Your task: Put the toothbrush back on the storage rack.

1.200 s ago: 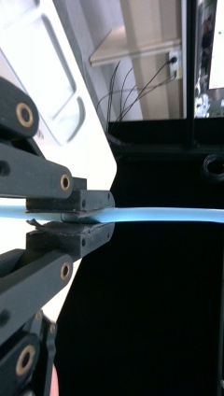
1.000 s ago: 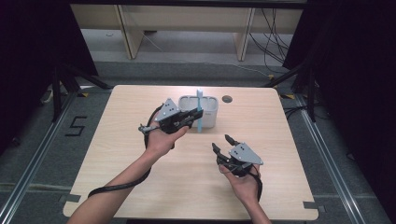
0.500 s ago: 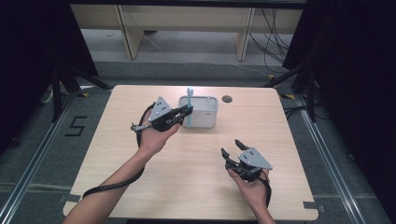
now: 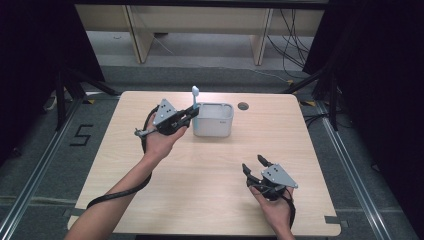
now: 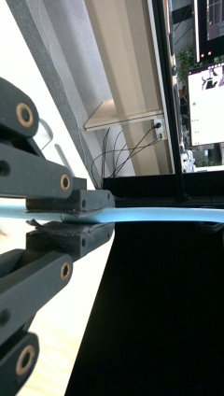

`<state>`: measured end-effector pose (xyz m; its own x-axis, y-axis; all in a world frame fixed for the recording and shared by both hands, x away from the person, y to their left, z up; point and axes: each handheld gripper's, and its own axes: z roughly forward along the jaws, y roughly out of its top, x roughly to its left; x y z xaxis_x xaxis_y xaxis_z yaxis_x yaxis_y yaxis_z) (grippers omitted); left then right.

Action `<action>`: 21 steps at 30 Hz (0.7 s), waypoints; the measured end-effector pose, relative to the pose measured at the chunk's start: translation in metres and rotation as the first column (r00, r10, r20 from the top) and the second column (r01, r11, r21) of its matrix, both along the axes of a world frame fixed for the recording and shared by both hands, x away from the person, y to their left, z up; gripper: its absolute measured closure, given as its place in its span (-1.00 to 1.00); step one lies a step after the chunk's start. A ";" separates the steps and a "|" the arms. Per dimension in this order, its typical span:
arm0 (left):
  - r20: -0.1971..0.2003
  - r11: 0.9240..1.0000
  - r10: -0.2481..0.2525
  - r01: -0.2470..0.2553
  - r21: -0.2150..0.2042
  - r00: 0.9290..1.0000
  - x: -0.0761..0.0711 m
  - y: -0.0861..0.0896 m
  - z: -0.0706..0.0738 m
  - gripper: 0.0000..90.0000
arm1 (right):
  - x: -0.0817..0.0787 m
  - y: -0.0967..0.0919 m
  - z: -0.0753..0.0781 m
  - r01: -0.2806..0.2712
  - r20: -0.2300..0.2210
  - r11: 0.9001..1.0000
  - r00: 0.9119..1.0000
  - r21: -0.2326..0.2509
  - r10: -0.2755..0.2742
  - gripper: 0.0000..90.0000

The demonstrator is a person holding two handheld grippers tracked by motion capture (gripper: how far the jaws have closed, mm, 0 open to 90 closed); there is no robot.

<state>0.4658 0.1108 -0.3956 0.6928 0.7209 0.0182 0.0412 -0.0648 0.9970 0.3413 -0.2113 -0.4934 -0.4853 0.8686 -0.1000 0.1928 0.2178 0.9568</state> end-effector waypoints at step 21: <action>0.026 0.999 0.046 -0.046 -0.007 0.999 0.022 0.005 0.004 0.85 | -0.001 -0.003 -0.005 0.014 0.025 1.000 1.000 -0.008 -0.013 -0.16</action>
